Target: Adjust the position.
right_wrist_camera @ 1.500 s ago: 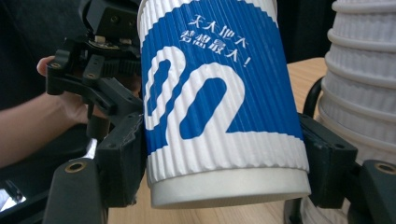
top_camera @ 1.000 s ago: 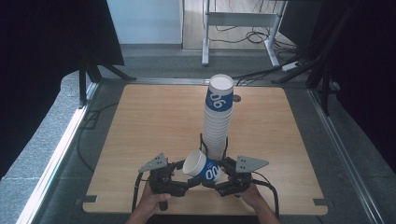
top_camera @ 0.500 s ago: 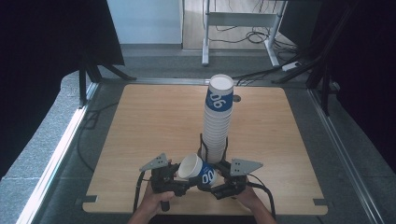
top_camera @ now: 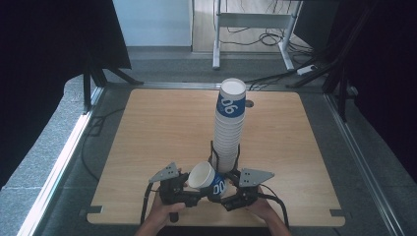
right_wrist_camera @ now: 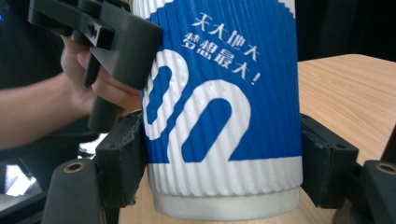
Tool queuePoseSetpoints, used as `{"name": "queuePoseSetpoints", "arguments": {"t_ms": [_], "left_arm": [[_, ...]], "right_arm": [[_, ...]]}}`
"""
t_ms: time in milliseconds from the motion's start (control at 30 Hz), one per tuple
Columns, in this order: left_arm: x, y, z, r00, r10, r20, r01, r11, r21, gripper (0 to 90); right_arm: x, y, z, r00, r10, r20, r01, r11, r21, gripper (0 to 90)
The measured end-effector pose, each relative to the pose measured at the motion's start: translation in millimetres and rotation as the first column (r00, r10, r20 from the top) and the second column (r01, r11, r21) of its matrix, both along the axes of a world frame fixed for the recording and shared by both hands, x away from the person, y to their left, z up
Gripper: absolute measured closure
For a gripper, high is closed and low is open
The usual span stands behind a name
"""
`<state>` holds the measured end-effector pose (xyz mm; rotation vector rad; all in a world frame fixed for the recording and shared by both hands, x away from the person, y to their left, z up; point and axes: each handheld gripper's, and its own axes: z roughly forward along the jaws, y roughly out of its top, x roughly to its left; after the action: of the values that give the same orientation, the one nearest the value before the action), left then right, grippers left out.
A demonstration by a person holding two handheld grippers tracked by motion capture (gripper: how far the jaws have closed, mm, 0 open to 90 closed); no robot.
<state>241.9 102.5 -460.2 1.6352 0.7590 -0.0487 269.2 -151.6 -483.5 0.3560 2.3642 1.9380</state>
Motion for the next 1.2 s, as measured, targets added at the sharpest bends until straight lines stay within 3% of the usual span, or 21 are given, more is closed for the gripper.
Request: {"name": "queuePoseSetpoints", "arguments": {"t_ms": [267,400,433,467,500,600,833,867,933,1033,1067,1133,1200], "left_arm": [[-0.3,3.1,2.4,0.9996,0.015,0.025,-0.016,0.9997,0.017,21.1],[-1.5,5.5,5.9,0.9983,0.032,0.049,-0.034,0.9983,0.047,21.1],[-2.6,6.0,8.1,0.9966,0.046,0.069,-0.051,0.9953,0.082,21.1],[-2.6,6.0,8.1,0.9966,0.046,0.069,-0.051,0.9953,0.082,21.1],[-3.4,5.8,9.3,0.9945,0.059,0.086,-0.068,0.9915,0.11,21.1],[-4.0,5.5,9.6,0.9922,0.073,0.101,-0.086,0.9877,0.13,21.0],[-5.4,0.5,8.8,0.9835,0.105,0.148,-0.14,0.9559,0.258,21.0],[-5.4,0.5,8.8,0.9835,0.105,0.148,-0.14,0.9559,0.258,21.0],[-6.5,-3.6,8.5,0.9806,0.106,0.165,-0.155,0.9342,0.321,21.0],[-7.2,-7.3,8.9,0.9803,0.106,0.167,-0.162,0.9122,0.376,20.9],[-7.2,-7.3,8.9,0.9803,0.106,0.167,-0.162,0.9122,0.376,20.9],[-8.3,-10.4,9.1,0.9799,0.1,0.172,-0.165,0.8926,0.419,20.9],[-9.6,-13.2,9.3,0.9803,0.091,0.175,-0.162,0.8786,0.449,20.8]], "right_arm": [[-0.7,0.8,-0.3,0.9992,-0.034,0.022,0.035,0.9976,-0.06,20.6],[-1.4,0.6,0.2,0.9986,-0.043,0.031,0.045,0.9961,-0.075,19.5],[-2.1,-0.2,0.5,0.9982,-0.047,0.037,0.05,0.9953,-0.083,19.4],[-2.1,-0.2,0.5,0.9982,-0.047,0.037,0.05,0.9953,-0.083,19.4],[-3.0,-0.9,0.8,0.9978,-0.051,0.043,0.055,0.9943,-0.092,19.2],[-4.1,-1.0,1.0,0.9963,-0.059,0.062,0.066,0.9912,-0.115,19.2],[-5.3,-0.6,-0.7,0.994,-0.07,0.084,0.082,0.9844,-0.156,18.6],[-5.3,-0.6,-0.7,0.994,-0.07,0.084,0.082,0.9844,-0.156,18.6],[-6.4,0.4,-0.7,0.9914,-0.077,0.106,0.095,0.98,-0.175,18.5],[-7.7,2.1,-1.3,0.9886,-0.085,0.124,0.108,0.9754,-0.192,18.5],[-7.7,2.1,-1.3,0.9886,-0.085,0.124,0.108,0.9754,-0.192,18.5],[-9.2,4.7,-2.1,0.9862,-0.087,0.141,0.116,0.9696,-0.215,18.5],[-10.2,7.0,-2.9,0.9849,-0.086,0.15,0.12,0.9663,-0.228,18.4]]}}
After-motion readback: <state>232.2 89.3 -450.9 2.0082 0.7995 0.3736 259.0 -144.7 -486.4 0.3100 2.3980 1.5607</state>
